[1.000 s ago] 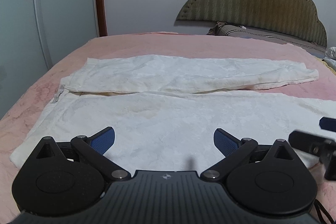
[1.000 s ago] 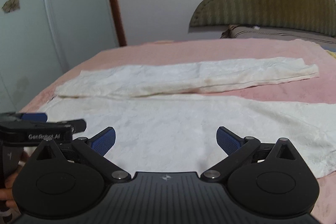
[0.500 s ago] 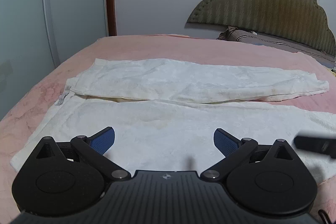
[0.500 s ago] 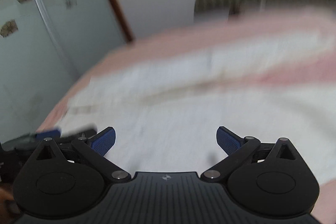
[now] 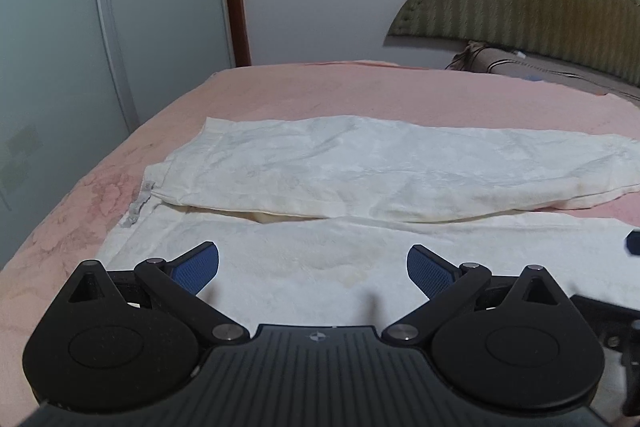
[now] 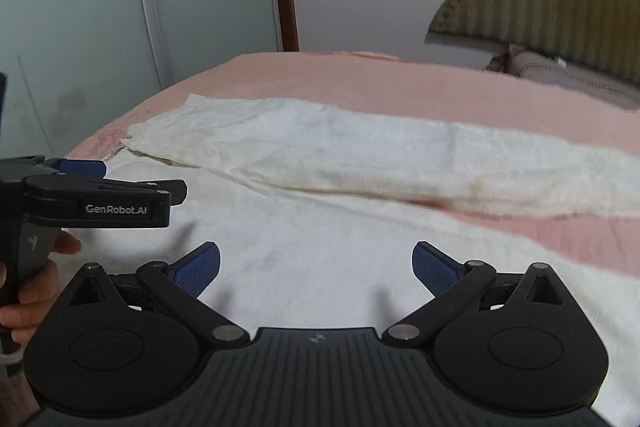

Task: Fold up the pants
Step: 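Move the right tool to the pants hem and close on the leg edge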

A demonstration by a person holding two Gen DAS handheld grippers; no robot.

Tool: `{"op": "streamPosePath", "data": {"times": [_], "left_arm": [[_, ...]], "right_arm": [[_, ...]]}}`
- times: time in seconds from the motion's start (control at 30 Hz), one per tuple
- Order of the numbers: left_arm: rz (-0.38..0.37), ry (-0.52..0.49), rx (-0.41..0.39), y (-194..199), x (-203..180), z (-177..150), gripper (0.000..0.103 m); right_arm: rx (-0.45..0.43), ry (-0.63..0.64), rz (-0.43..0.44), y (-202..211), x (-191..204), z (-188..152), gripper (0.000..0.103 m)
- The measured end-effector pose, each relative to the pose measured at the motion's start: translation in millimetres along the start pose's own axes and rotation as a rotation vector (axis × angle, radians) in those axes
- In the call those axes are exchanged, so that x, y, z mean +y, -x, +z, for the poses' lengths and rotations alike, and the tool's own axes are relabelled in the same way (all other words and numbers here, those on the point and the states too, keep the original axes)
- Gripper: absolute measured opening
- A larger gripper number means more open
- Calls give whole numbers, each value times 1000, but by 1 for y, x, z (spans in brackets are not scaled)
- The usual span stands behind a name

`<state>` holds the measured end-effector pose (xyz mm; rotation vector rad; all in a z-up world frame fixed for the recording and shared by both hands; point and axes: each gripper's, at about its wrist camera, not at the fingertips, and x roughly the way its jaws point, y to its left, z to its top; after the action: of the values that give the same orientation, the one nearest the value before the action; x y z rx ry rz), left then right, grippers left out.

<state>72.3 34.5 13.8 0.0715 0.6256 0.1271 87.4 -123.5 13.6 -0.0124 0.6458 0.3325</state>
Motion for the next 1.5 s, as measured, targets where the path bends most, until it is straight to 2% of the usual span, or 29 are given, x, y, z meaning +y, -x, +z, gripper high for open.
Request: {"op": "streamPosePath", "data": {"times": [0.17,0.3,0.4,0.5,0.57,0.67,0.7,0.77,0.8,0.87,1.0,1.1,1.2,1.23,1.27,1.3,1.33,1.37,1.43,1.47,1.5], "left_arm": [[47,19,9,-24,8,16,102],[65,28,28,-41,11,25,102],[89,25,34,-52,12,27,102],[105,25,48,-64,15,27,102],[113,32,59,-72,17,25,102],[116,48,74,-81,21,20,103],[111,55,77,-83,23,18,103],[102,65,79,-86,25,17,103],[100,62,74,-87,25,16,103],[101,48,64,-88,24,14,103],[107,30,45,-90,20,8,103],[108,21,34,-90,18,6,103],[108,13,27,-91,17,5,103],[106,13,25,-91,17,5,103],[103,15,24,-91,17,5,103],[100,18,24,-91,18,5,103],[95,23,24,-91,19,5,103],[90,29,26,-92,20,5,103],[80,43,25,-92,23,5,103],[75,51,23,-92,25,6,103],[72,62,18,-91,27,6,103]], "right_arm": [[-65,115,-48,-13,3,29,103],[-19,172,-91,-48,-1,56,103],[35,205,-36,-75,-8,67,103],[16,210,38,-93,-14,78,103],[-51,216,92,-99,-14,89,103],[-217,250,178,-105,-16,103,103],[-224,261,204,-113,-17,109,103],[-122,260,257,-144,-17,128,103],[-83,248,241,-159,-18,135,103],[-56,247,207,-186,-18,145,103],[-33,236,215,-230,-24,164,102],[33,176,292,-264,-30,175,95],[104,168,358,-293,-28,182,93],[138,166,375,-305,-27,183,90],[162,162,381,-313,-27,184,82],[144,176,384,-314,-25,184,66],[144,194,404,-314,-24,185,54],[142,207,419,-312,-23,185,33],[126,265,404,-302,-15,182,24],[107,308,392,-296,-10,179,15],[85,349,373,-290,-4,175,13]]}}
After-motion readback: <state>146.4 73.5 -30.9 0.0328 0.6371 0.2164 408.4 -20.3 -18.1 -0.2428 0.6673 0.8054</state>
